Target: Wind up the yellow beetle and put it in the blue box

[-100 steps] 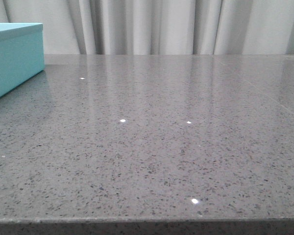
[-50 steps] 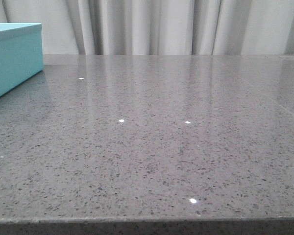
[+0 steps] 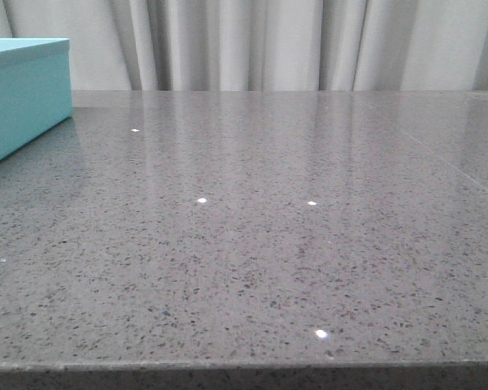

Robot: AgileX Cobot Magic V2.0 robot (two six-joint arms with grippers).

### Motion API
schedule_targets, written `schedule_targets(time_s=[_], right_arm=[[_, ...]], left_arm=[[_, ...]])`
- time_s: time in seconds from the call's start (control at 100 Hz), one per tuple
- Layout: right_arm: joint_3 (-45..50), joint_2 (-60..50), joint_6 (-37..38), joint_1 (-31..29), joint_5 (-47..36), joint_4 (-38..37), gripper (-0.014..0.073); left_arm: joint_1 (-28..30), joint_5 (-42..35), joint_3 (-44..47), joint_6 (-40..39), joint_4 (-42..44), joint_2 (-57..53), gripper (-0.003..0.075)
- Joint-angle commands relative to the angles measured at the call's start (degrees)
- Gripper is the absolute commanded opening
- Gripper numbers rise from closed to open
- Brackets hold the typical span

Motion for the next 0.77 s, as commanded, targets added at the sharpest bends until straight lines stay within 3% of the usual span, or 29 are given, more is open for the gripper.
schedule_targets(time_s=[0.0,0.76], right_arm=[[0.90,-1.58,1.71,-0.40,-4.67,0.05,-0.0067],[0.81,-2.14,1.67,-0.40,-2.25,-1.00,-0.0067]], left_arm=[[-0.33,-4.38,1.24,-0.26,-0.48,-1.93,-0.0019],[-0.33,-4.38,1.24,-0.26,-0.48,-1.93,-0.0019]])
